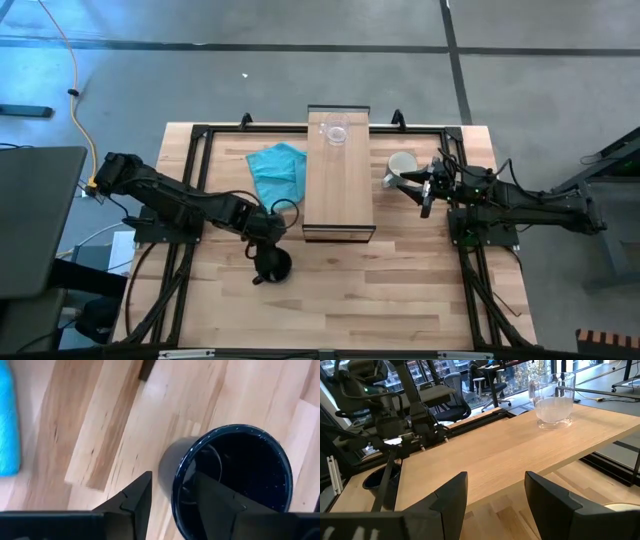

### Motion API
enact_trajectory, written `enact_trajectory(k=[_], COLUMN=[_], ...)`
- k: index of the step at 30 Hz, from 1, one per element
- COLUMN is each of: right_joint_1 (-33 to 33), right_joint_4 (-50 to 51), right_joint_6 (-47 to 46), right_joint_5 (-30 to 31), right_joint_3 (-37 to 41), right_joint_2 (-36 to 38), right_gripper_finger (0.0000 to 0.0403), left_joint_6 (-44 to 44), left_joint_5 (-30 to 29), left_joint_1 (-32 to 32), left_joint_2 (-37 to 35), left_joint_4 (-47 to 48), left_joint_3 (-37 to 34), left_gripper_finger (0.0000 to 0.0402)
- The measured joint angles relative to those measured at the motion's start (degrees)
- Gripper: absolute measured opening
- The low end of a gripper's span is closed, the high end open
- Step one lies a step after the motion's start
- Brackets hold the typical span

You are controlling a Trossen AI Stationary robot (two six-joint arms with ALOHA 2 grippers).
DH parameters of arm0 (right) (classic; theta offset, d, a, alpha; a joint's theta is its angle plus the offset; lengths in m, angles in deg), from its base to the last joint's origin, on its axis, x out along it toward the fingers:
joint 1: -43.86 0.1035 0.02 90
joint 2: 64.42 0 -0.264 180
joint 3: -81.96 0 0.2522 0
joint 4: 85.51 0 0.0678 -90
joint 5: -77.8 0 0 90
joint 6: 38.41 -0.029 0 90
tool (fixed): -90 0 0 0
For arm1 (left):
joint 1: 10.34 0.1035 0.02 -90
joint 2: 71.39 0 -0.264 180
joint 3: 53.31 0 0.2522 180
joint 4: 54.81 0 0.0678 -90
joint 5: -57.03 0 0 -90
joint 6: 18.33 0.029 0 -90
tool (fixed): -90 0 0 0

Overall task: Stack small to large cups/mugs on shelf
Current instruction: Put the dark blue mug on the shelf

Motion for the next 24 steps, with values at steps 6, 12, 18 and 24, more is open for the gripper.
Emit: enact_trajectory(k=[6,12,18,24], right_joint_1=[0.01,0.00,0.00,0.00], right_joint_4=[0.02,0.15,0.45,1.23], right_joint_6=[0.00,0.00,0.02,0.02], right_joint_5=[-0.02,-0.02,-0.07,-0.28], right_joint_3=[0.00,0.00,0.00,0.00], right_joint_2=[0.00,0.01,0.01,0.02], right_gripper_finger=[0.0188,0.0188,0.0188,0.0188], left_joint_6=[-7.35,-14.75,-19.79,-23.05], left_joint_5=[-0.04,0.38,4.25,6.58], left_joint_1=[0.00,-0.02,-0.02,-0.02], left_joint_2=[0.00,0.00,0.00,0.00], left_joint_4=[6.57,10.77,11.07,11.05], left_joint_3=[2.16,2.24,2.24,2.24], left_gripper_finger=[0.0136,0.0136,0.0136,0.0136])
